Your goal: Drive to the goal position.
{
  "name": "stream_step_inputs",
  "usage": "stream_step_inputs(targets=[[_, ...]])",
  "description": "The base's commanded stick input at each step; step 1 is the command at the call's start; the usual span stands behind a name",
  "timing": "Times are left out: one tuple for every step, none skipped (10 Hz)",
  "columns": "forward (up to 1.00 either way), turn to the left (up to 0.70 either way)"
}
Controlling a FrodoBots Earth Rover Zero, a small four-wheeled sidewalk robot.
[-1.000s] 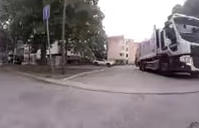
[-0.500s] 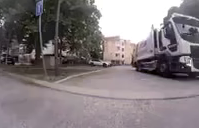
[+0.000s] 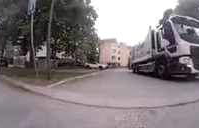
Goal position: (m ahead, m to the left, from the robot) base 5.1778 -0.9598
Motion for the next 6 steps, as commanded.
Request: stream_step_inputs(targets=[[0.60,-0.03],[0.60,0.00],[0.60,0.00],[0.60,0.00],[0.60,0.00],[0.60,0.00]])
